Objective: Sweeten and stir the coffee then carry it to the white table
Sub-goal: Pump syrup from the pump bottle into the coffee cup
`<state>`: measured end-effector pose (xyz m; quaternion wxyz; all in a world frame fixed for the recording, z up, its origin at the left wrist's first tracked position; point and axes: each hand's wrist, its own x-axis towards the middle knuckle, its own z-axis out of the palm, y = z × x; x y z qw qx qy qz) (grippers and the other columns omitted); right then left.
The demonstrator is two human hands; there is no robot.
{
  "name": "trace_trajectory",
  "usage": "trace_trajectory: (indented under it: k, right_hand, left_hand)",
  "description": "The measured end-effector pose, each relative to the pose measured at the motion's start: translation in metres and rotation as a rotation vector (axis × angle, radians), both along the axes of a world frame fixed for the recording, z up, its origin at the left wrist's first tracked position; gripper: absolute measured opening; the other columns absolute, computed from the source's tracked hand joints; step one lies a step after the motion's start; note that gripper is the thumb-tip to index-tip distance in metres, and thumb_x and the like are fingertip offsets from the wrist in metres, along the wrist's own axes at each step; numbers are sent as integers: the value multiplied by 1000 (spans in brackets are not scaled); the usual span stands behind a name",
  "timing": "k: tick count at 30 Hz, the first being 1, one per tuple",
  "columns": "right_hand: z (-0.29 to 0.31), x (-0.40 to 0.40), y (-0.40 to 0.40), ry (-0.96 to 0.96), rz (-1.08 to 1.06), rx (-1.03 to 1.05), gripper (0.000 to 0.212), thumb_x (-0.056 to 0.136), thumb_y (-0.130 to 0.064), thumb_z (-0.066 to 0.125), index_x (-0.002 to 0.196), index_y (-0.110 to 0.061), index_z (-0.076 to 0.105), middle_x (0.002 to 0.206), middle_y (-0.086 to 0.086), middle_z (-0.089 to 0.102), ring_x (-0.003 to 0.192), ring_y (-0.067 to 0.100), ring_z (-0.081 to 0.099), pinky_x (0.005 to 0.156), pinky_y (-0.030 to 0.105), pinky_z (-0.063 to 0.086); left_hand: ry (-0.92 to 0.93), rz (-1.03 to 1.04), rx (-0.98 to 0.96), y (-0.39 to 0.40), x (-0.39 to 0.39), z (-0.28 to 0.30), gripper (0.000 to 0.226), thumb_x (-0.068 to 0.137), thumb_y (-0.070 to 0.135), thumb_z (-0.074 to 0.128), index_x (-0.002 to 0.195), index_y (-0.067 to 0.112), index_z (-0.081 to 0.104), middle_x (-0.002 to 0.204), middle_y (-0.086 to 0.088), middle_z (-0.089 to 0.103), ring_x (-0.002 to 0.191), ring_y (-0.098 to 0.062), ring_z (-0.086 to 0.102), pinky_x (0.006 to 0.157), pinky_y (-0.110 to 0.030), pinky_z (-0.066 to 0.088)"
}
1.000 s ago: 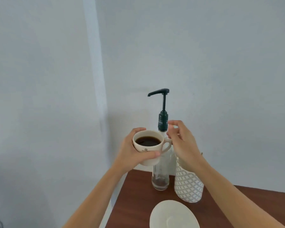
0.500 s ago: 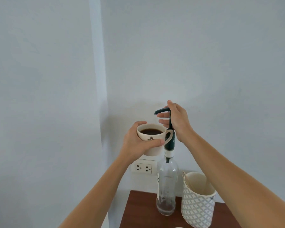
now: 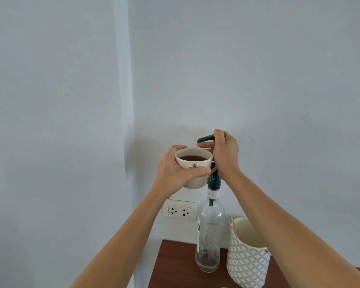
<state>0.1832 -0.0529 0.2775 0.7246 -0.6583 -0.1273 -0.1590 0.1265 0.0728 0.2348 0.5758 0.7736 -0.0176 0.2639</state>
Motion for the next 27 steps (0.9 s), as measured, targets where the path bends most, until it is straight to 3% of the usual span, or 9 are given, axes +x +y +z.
trace_trajectory:
  k: [7, 16, 21, 27]
  right_hand:
    - [-1, -1, 0, -33, -28, 9, 29, 92, -24, 42, 79, -4, 58, 65, 8, 77, 53, 19, 65, 62, 33, 54]
    - [-2, 0, 1, -48, -34, 3, 30, 91, -22, 41, 81, -2, 60, 64, 8, 77, 52, 17, 65, 61, 31, 54]
    - [-3, 3, 1, -48, -45, -12, 37, 90, -22, 41, 89, 7, 64, 64, 8, 77, 54, 18, 65, 62, 33, 54]
    - [-1, 2, 1, -63, -45, 0, 33, 90, -21, 41, 84, 4, 60, 63, 7, 76, 54, 19, 64, 63, 34, 54]
  left_hand:
    - [10, 3, 2, -1, -1, 2, 97, 31, 56, 88, 120, 31, 59, 113, 7, 72, 106, -15, 70, 90, -36, 61]
    - [23, -15, -10, -3, -3, 5, 83, 30, 56, 86, 106, 40, 57, 105, 13, 70, 95, -6, 68, 79, -25, 54]
    - [22, -12, -4, -2, -2, 5, 95, 30, 56, 86, 117, 32, 57, 107, 12, 70, 98, -9, 69, 81, -27, 56]
    - [24, -12, 8, -2, -3, 8, 86, 30, 56, 86, 109, 37, 57, 106, 12, 71, 98, -11, 69, 84, -31, 58]
